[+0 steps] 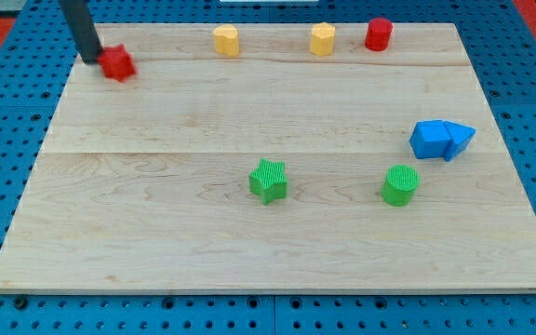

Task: Move the red star towards right

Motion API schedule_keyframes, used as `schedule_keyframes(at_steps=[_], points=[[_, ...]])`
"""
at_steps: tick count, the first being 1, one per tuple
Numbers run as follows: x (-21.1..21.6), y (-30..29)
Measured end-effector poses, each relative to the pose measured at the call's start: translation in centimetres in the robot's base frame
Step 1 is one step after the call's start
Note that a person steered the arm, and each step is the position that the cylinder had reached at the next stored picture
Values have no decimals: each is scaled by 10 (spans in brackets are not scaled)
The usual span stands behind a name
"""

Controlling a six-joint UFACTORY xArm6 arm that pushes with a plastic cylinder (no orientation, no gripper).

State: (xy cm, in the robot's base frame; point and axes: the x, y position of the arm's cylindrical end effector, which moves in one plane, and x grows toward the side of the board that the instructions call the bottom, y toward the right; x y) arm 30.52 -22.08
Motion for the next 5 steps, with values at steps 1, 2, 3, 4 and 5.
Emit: schedule_keyframes(at_steps=[1,2,3,4,5], points=[[22,85],[16,133],[14,108],[12,165],[5,190]])
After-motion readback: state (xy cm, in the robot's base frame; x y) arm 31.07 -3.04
